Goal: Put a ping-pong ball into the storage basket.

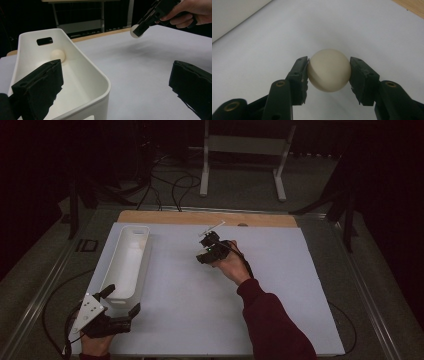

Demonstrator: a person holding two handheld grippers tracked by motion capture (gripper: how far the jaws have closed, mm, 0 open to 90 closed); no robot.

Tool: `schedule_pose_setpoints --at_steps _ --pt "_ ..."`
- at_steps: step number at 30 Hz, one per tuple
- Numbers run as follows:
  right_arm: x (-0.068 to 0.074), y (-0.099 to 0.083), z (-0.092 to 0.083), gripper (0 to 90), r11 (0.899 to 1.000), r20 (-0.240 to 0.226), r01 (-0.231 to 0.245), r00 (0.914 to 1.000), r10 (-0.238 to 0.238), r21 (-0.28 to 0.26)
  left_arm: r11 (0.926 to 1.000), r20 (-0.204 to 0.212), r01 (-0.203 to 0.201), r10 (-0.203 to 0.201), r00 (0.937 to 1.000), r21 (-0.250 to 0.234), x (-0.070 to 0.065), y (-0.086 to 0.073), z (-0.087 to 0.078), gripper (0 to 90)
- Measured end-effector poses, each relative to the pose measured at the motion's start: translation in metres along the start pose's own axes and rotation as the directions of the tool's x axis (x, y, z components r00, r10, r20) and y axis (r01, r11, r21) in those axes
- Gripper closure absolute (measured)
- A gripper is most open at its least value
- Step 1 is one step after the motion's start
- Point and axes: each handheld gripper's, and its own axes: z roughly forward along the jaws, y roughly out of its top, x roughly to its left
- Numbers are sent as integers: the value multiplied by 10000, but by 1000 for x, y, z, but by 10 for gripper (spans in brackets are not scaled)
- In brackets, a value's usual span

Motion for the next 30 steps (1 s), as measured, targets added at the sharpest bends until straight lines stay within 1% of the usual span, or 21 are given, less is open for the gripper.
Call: schedule_pose_setpoints --at_steps 2,16,30 --pt "1 1 -1 502 10000 -73 -2 10000 1 -50 10000 -7 7 -7 10000 0 0 0 0 0" --pt "11 6 -5 502 9994 -162 339 9993 -341 -120 10000 4 6 -6 10000 -1 0 0 0 0" --pt "15 10 -9 503 9987 -278 480 9984 -485 -184 10000 12 -2 2 10000 1 0 0 0 0"
